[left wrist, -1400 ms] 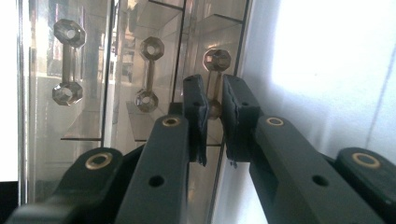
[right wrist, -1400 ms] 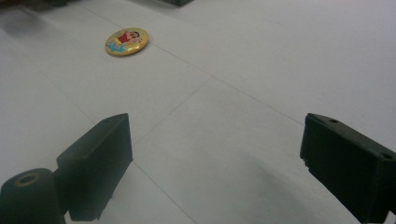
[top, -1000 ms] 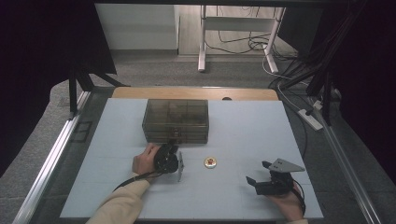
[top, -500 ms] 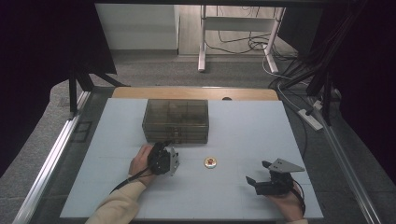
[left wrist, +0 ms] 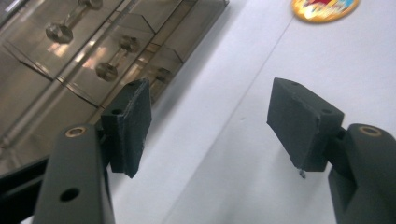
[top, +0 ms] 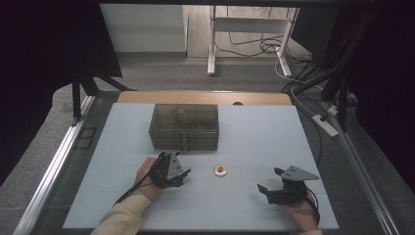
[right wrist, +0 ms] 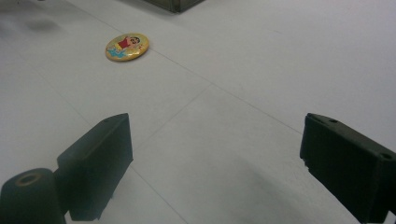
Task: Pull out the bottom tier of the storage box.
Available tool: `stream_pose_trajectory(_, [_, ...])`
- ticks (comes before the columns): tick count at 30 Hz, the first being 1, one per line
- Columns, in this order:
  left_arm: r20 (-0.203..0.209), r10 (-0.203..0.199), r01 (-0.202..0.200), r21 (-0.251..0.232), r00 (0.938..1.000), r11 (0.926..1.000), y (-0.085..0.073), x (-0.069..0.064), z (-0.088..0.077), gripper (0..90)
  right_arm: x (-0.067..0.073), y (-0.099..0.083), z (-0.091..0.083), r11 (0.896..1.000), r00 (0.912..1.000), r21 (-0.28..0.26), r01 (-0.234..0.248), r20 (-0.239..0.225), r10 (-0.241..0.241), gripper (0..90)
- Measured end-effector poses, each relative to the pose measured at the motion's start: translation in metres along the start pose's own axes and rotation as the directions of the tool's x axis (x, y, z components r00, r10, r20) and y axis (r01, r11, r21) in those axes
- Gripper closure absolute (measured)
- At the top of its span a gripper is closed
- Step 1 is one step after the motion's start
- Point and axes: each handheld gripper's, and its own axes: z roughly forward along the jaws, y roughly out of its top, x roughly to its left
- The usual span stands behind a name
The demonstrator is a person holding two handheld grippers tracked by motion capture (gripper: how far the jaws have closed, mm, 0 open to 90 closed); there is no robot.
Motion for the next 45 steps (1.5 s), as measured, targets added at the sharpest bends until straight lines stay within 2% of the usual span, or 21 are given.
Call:
stream_pose_trajectory(5, [0.069, -0.077, 0.077, -0.007, 0.9947, 0.997, -0.004, 0.004, -0.005, 30.7, 0.0, 0.001, 0.0, 1.0, 1.0, -0.004, 0.004, 0.003, -0.004, 9.3])
stream_pose_trajectory(7, [0.103, -0.102, 0.103, -0.007, 0.9894, 0.9946, -0.005, 0.006, -0.008, 29.6, 0.0, 0.001, 0.0, 1.0, 1.0, -0.007, 0.005, 0.005, -0.005, 9.4])
stream_pose_trajectory(13, [0.169, -0.165, 0.167, 0.004, 0.9715, 0.9859, -0.006, 0.013, -0.016, 28.7, 0.001, 0.004, 0.0, 1.0, 1.0, -0.013, 0.009, 0.003, -0.009, 9.4])
stream_pose_trajectory(17, [0.166, -0.197, 0.195, 0.026, 0.9662, 0.9804, -0.008, 0.019, -0.02, 27.8, 0.001, 0.008, 0.0, 1.0, 0.9999, -0.019, 0.015, -0.001, -0.015, 9.4])
stream_pose_trajectory(21, [0.169, -0.227, 0.226, 0.027, 0.9591, 0.9738, -0.01, 0.026, -0.023, 27.4, 0.002, 0.014, 0.002, 0.999, 0.9998, -0.035, 0.021, -0.003, -0.021, 10.5])
stream_pose_trajectory(24, [0.18, -0.247, 0.246, 0.029, 0.9521, 0.9689, -0.012, 0.029, -0.026, 26.7, 0.004, 0.021, 0.006, 0.999, 0.9995, -0.041, 0.032, -0.006, -0.032, 10.8])
stream_pose_trajectory(28, [0.183, -0.261, 0.259, 0.033, 0.9478, 0.9652, -0.014, 0.034, -0.028, 26.1, 0.007, 0.032, 0.013, 0.998, 0.9985, -0.043, 0.049, -0.022, -0.05, 10.8])
stream_pose_trajectory(31, [0.189, -0.278, 0.277, 0.032, 0.9417, 0.9603, -0.016, 0.037, -0.029, 26.1, 0.01, 0.039, 0.018, 0.997, 0.9981, -0.053, 0.051, -0.034, -0.052, 11.0])
stream_pose_trajectory(33, [0.189, -0.28, 0.279, 0.037, 0.941, 0.9597, -0.017, 0.038, -0.029, 26.0, 0.012, 0.043, 0.022, 0.997, 0.9974, -0.052, 0.057, -0.04, -0.059, 11.0])
stream_pose_trajectory(38, [0.201, -0.292, 0.289, 0.046, 0.9349, 0.9562, -0.018, 0.04, -0.027, 25.2, 0.016, 0.049, 0.031, 0.997, 0.9964, -0.049, 0.056, -0.06, -0.059, 11.2])
stream_pose_trajectory(45, [0.206, -0.3, 0.294, 0.061, 0.9315, 0.9539, -0.02, 0.043, -0.026, 25.0, 0.023, 0.056, 0.042, 0.997, 0.9942, -0.041, 0.068, -0.081, -0.071, 11.5])
